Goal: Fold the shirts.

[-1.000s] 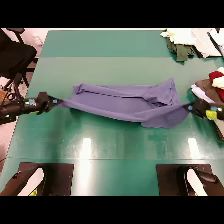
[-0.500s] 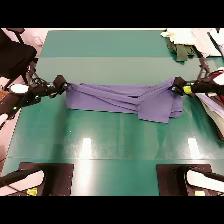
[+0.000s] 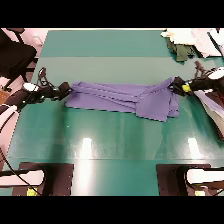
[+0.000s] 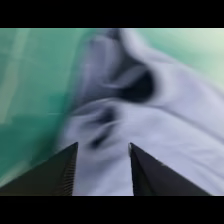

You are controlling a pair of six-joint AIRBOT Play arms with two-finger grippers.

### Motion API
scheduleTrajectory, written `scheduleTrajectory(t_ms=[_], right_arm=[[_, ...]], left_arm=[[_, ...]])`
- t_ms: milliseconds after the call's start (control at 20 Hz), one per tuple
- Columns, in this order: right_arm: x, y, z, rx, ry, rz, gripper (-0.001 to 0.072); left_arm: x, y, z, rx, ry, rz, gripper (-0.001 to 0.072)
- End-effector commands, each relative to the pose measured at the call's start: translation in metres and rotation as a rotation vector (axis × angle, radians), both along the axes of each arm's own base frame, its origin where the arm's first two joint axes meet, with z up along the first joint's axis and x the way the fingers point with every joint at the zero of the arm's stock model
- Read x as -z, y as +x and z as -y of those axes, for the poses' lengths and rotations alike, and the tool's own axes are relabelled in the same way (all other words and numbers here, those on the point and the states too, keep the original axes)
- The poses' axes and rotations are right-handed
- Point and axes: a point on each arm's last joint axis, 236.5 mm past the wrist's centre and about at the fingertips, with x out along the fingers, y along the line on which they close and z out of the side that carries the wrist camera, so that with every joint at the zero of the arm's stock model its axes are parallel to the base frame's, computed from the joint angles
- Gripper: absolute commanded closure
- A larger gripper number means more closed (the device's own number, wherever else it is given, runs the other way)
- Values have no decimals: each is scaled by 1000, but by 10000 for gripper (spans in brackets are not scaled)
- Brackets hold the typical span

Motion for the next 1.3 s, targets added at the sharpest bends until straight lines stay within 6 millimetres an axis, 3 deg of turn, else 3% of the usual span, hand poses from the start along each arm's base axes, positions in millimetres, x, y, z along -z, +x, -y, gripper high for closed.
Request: scheduleTrajectory(t_ms=[0,150,350,550,650,800,1000,1100,1200,1250], right_arm=[[-15,-23,37,8,12,-21,195],[10,-62,42,-43,111,-166,32],[29,-74,22,-35,356,-108,9],[60,-91,15,-49,411,-148,9],[68,-90,5,-71,429,-161,9],[65,-70,-29,-101,509,-112,9],[58,-51,-81,-223,503,-91,16],[48,-37,-99,-267,483,-74,131],[33,-24,-108,-303,466,-36,474],[24,-20,-111,-326,465,-19,601]], left_arm=[[9,-17,-37,-50,-17,-93,326],[-20,-15,-70,-130,-15,-30,325],[-61,-13,-76,-141,15,71,326],[-65,-18,-70,-111,11,66,326],[-64,-21,-67,-97,4,56,326],[-65,-22,-56,-80,-24,50,326],[-67,-19,-10,17,-23,69,326],[-71,-17,29,86,-12,103,326],[-77,-15,71,146,-5,153,359],[-78,-15,95,176,-7,175,488]])
